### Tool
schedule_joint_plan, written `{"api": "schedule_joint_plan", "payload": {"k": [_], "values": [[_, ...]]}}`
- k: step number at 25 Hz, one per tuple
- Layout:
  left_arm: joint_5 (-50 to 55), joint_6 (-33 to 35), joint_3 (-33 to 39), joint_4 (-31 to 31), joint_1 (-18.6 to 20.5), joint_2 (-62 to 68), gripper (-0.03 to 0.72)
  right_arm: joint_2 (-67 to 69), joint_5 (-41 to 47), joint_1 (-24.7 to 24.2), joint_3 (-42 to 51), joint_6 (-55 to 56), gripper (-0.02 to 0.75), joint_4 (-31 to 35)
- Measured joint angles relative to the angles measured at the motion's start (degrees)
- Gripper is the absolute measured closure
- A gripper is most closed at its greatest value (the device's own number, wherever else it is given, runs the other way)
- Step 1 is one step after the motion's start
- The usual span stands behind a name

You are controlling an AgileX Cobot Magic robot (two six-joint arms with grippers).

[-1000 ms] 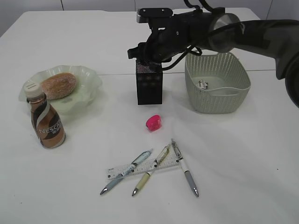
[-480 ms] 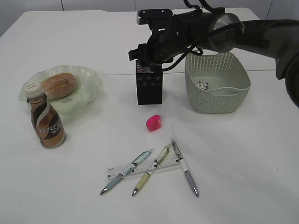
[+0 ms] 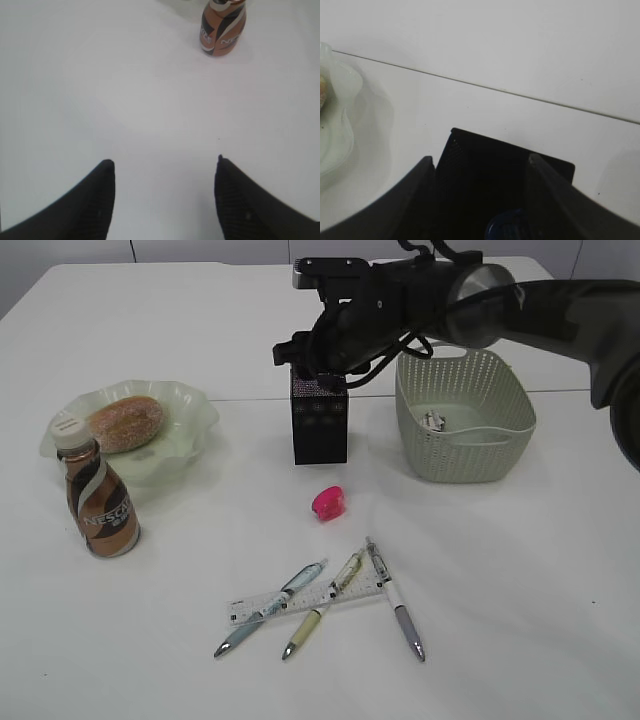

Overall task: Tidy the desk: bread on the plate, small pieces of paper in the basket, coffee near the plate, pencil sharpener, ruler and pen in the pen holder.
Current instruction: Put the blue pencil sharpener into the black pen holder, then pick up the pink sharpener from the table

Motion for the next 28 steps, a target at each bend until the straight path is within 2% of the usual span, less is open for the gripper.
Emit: {"api": "schedule_joint_plan", "payload": {"k": [6,13,20,28], "values": [[0.0,0.0,0.0,2.4,0.0,0.0,0.229,-0.1,7.9,0.0,-7.4,0.0,0.323,0.1],[0.0,0.0,-0.1,2.7,0.0,-0.1,0.229,-0.3,27.6,0.0,-18.7,0.0,0.323,0.5],[0.0,3.2,-1.8,-1.2,0.0,-0.1,0.229,-3.3,40.3,0.0,-20.1,0.0,0.322,0.9],[-0.3,10.7,-6.5,-7.3,-0.6,5.7,0.229,-5.5,42.9,0.0,-20.2,0.0,0.322,-3.4]]}}
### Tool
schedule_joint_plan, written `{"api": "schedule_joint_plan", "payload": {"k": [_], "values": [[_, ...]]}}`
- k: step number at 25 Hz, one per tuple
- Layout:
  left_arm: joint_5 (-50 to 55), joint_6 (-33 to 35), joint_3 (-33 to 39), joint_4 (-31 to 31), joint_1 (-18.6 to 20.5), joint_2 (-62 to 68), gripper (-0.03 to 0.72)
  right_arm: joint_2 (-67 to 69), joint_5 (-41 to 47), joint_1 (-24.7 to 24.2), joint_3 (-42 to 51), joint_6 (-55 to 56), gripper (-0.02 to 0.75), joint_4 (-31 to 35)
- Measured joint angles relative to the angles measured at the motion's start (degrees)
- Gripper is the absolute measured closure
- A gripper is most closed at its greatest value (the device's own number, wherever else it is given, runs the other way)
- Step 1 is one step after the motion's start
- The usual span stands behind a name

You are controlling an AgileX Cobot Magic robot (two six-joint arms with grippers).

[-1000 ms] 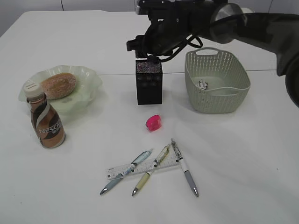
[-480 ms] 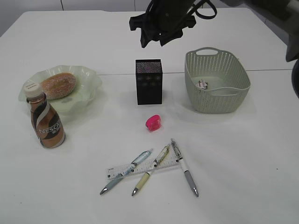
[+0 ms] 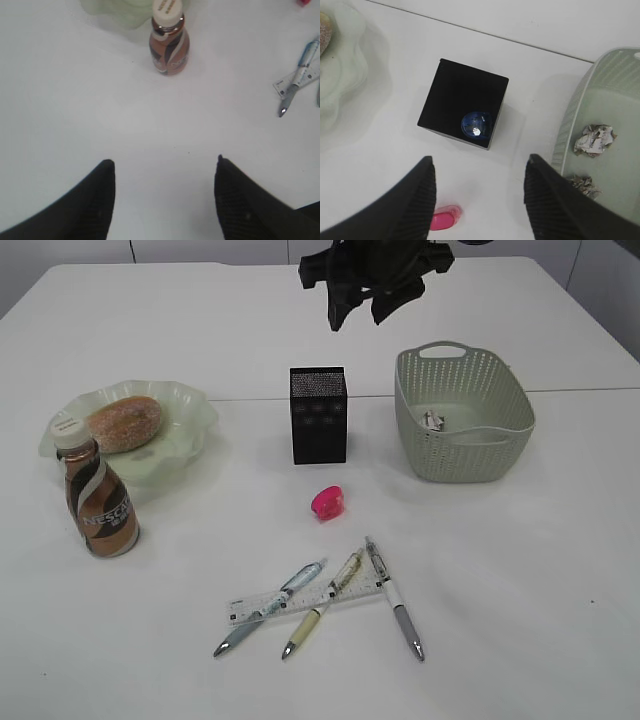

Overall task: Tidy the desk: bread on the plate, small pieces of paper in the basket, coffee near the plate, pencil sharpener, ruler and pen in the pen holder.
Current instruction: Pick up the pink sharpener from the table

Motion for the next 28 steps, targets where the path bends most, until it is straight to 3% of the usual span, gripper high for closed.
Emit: {"api": "schedule_joint_plan", "payload": {"k": [5,11,23,28], "values": [[-0.6,2.8,-4.1,-0.8,-5.1,7.3,0.229,-3.3,0.1,0.0,1.5,0.0,0.322,-1.0],[-3.0,5.0,-12.6,-0.8,-11.7,19.4,0.229,-11.7,0.1,-0.1,13.4,0.0,0.322,-1.9],[-7.1,12.4,-29.3,-0.9,-13.3,45.1,0.229,-33.9,0.1,-0.9,39.5,1.7,0.322,-1.1],[-7.3,15.6,-35.2,-4.9,-13.7,54.0,0.229,-41.0,0.1,-5.6,45.4,2.6,0.322,-3.5]]}}
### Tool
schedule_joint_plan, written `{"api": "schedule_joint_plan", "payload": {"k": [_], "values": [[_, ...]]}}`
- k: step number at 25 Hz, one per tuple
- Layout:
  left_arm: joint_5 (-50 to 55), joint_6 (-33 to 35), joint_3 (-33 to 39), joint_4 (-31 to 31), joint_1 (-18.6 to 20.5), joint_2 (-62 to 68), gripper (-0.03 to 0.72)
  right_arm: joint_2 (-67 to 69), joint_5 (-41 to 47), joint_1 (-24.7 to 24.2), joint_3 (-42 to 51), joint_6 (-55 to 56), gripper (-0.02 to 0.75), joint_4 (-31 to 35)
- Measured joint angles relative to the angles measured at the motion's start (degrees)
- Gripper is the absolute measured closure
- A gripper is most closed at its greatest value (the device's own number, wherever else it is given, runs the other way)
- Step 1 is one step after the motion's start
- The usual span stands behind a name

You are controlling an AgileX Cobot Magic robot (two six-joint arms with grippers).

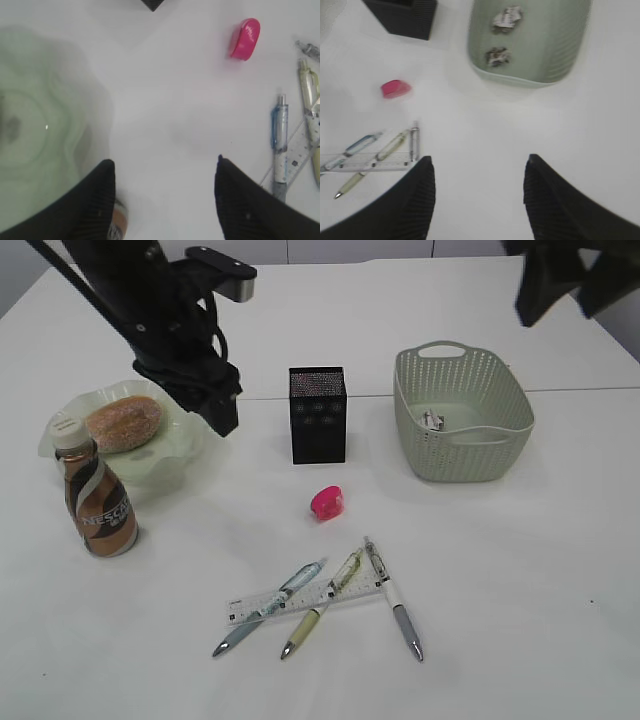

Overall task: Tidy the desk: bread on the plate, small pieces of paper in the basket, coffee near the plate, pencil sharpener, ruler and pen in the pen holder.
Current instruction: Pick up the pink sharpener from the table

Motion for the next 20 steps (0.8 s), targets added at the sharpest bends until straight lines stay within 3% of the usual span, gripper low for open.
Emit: {"api": "schedule_joint_plan", "payload": {"k": [6,14,20], "values": [[-1.0,3.4,-6.3,-1.9,-4.1,8.7,0.229,-4.2,0.0,-6.7,6.0,1.0,0.322,-4.5],[-1.2,4.1,-14.0,-2.7,-7.4,19.3,0.229,-4.8,0.1,-6.9,8.4,1.2,0.322,-6.2],[-1.9,4.6,-15.3,-3.0,-8.1,21.5,0.229,-4.8,0.0,-6.9,8.4,1.2,0.322,-6.8]]}}
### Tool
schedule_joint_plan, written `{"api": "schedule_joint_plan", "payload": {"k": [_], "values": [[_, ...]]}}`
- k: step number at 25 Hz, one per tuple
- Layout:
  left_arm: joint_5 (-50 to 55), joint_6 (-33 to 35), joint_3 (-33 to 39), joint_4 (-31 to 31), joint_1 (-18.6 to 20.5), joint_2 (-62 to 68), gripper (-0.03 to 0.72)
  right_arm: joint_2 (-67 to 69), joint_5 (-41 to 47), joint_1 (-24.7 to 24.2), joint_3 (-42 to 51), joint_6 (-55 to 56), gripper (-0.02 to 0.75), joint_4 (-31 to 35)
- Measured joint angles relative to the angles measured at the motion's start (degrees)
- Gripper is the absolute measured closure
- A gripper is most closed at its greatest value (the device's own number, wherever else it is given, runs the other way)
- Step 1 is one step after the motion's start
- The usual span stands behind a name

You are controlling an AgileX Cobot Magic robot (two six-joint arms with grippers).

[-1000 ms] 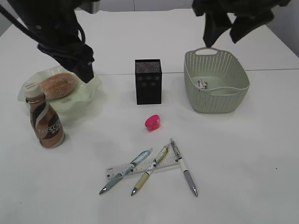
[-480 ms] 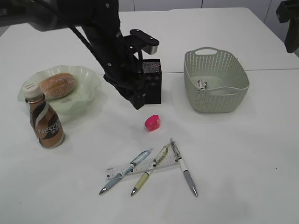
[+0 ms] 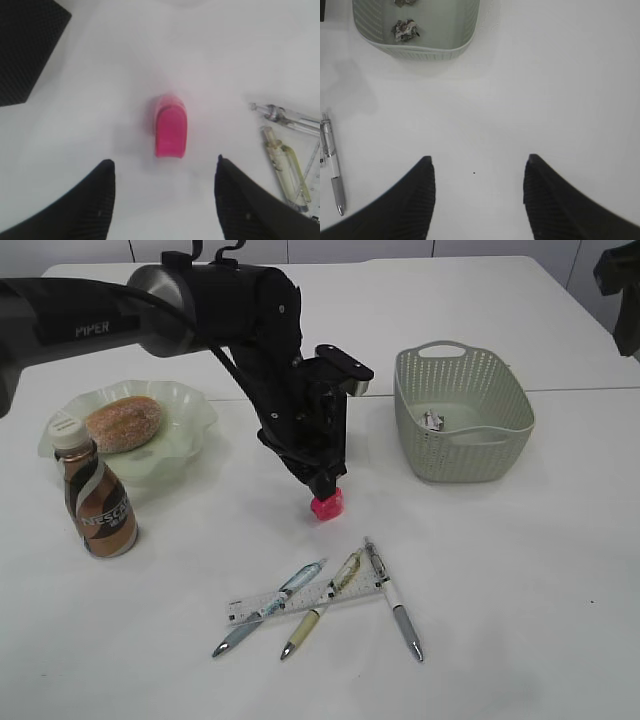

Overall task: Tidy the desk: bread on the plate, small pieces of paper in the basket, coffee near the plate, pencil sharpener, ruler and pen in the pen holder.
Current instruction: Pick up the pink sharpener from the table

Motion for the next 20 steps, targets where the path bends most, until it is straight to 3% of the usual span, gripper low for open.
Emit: {"api": "schedule_joint_plan", "payload": {"k": [20], "values": [[-5.4,0.7,0.0,-3.7,0.0,3.9,0.229,0.0,0.0,0.0,0.0,0.0,0.322,-2.1]]}}
